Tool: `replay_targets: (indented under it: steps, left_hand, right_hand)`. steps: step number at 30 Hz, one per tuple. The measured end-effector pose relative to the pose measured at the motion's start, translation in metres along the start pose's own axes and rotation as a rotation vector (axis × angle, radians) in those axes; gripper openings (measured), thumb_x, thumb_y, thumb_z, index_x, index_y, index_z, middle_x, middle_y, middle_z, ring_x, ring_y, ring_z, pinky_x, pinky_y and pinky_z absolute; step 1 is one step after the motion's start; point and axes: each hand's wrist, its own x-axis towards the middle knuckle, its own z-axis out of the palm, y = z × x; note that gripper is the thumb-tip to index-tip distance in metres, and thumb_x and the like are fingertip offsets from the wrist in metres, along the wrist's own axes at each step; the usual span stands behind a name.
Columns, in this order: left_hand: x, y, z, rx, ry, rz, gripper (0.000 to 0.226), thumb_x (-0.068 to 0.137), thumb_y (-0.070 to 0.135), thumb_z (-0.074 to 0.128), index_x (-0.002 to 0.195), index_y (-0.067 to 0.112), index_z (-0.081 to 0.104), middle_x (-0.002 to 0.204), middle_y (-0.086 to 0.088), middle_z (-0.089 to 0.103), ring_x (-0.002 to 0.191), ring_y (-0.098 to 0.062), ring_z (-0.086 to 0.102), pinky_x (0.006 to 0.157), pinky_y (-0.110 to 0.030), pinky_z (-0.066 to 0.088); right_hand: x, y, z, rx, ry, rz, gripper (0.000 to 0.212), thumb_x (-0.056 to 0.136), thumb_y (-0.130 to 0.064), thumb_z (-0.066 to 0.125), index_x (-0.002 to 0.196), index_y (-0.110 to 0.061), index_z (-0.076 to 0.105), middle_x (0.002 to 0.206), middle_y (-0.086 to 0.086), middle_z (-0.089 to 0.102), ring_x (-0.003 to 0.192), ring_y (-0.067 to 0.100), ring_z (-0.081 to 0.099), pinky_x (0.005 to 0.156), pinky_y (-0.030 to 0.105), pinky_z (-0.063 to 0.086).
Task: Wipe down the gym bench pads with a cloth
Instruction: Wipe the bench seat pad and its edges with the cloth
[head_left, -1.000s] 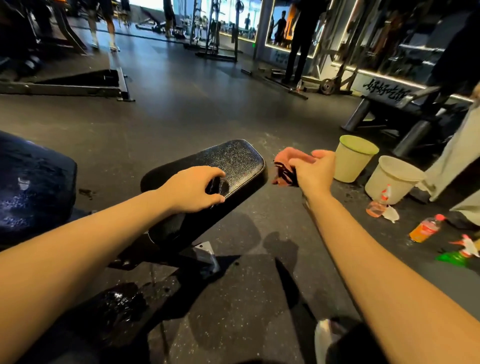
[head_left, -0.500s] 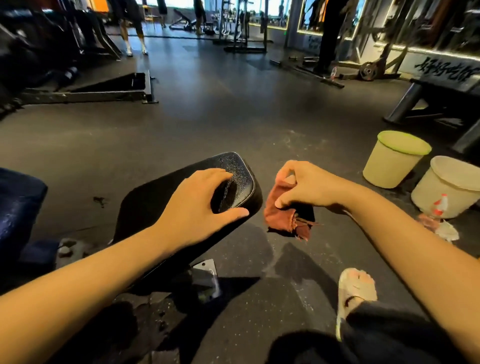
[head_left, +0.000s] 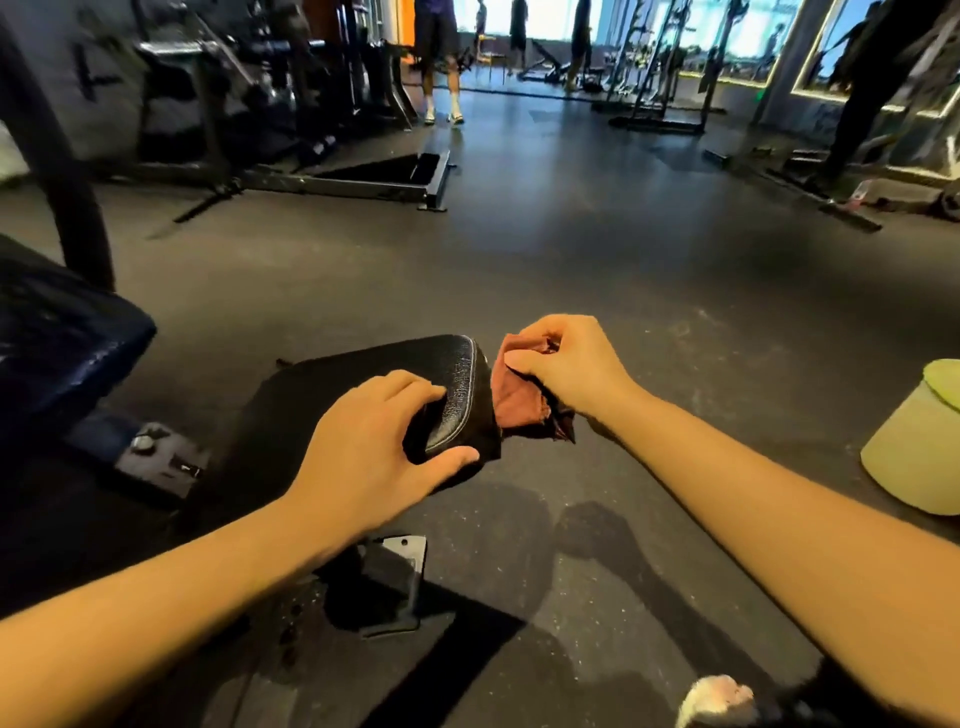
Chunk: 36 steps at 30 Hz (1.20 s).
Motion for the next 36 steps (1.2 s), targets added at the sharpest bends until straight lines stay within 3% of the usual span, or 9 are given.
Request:
replay_targets:
  steps: [8,11,14,18,22,24,26,29,36]
  left_hand:
    - [-0.013,0.017,0.007,-0.048,0.011,-0.217,0.076,0.079,0.075,0.055,0.141,0.03,0.061,0.144,0.015,0.057,0.129,-0.007,0.056,0.109,-0.034,0.047]
    - [-0.013,0.025,0.01,-0.009,0.036,-0.244,0.073,0.081,0.073,0.054,0.14,0.03,0.062,0.144,0.016,0.057,0.13,-0.004,0.053,0.108,-0.023,0.037]
    - [-0.013,0.035,0.01,0.01,0.079,-0.279,0.071,0.081,0.071,0.055,0.137,0.028,0.064,0.143,0.015,0.058,0.13,0.006,0.045,0.113,-0.027,0.033]
    - [-0.013,0.039,0.01,-0.014,0.081,-0.323,0.072,0.08,0.072,0.056,0.139,0.032,0.062,0.144,0.019,0.055,0.13,0.014,0.039,0.114,-0.027,0.034]
    - [-0.015,0.037,0.017,-0.071,0.083,-0.384,0.07,0.08,0.069,0.061,0.142,0.036,0.058,0.147,0.023,0.052,0.137,0.002,0.047,0.116,-0.039,0.042]
    - [-0.015,0.038,0.016,-0.09,0.07,-0.397,0.07,0.08,0.07,0.062,0.142,0.038,0.058,0.147,0.024,0.052,0.138,0.003,0.046,0.116,-0.042,0.042]
    - [-0.012,0.04,0.012,-0.102,0.061,-0.406,0.07,0.079,0.071,0.063,0.14,0.039,0.059,0.146,0.025,0.053,0.138,0.005,0.045,0.117,-0.042,0.041]
    - [-0.009,0.044,0.006,-0.103,0.035,-0.414,0.07,0.077,0.071,0.064,0.139,0.039,0.06,0.145,0.025,0.053,0.136,0.01,0.044,0.118,-0.037,0.04]
    - [0.002,0.043,-0.008,-0.042,-0.076,-0.391,0.079,0.072,0.078,0.058,0.14,0.037,0.059,0.146,0.024,0.052,0.135,0.009,0.044,0.116,-0.029,0.039]
  right_hand:
    - [-0.058,0.013,0.011,0.042,-0.241,-0.249,0.01,0.088,-0.015,0.071,0.091,-0.024,0.074,0.087,-0.012,0.071,0.082,0.004,0.065,0.074,0.019,0.05]
    - [-0.025,0.021,0.016,0.003,-0.152,-0.29,0.01,0.089,-0.014,0.068,0.089,-0.023,0.072,0.09,-0.01,0.071,0.086,0.008,0.064,0.075,0.022,0.047]
    - [0.027,0.019,0.026,0.014,-0.097,-0.229,0.009,0.09,-0.008,0.063,0.089,-0.012,0.071,0.085,0.0,0.069,0.078,0.016,0.063,0.062,0.015,0.039]
    - [0.026,0.023,0.027,0.044,-0.097,-0.3,0.016,0.092,-0.005,0.06,0.094,-0.014,0.073,0.088,-0.01,0.062,0.087,0.012,0.061,0.074,0.024,0.043]
    - [-0.029,0.027,0.015,0.13,-0.183,-0.561,0.017,0.088,0.0,0.064,0.095,-0.011,0.073,0.09,-0.004,0.066,0.085,0.002,0.061,0.077,0.006,0.042]
    - [-0.014,0.028,0.019,0.115,-0.145,-0.555,0.015,0.088,-0.003,0.064,0.095,-0.012,0.073,0.091,-0.003,0.069,0.087,0.006,0.063,0.081,0.016,0.047]
    - [0.019,0.03,0.028,0.107,-0.106,-0.388,0.015,0.089,-0.006,0.061,0.091,-0.013,0.073,0.089,-0.004,0.071,0.086,0.018,0.068,0.084,0.031,0.052]
    - [0.03,0.034,0.033,0.13,-0.091,-0.282,0.015,0.091,-0.007,0.056,0.086,-0.012,0.07,0.081,-0.003,0.069,0.079,0.024,0.069,0.08,0.039,0.054]
    - [-0.041,0.038,0.017,0.105,-0.196,-0.669,0.013,0.089,-0.008,0.063,0.097,-0.015,0.071,0.094,-0.005,0.066,0.091,0.014,0.064,0.081,0.029,0.052]
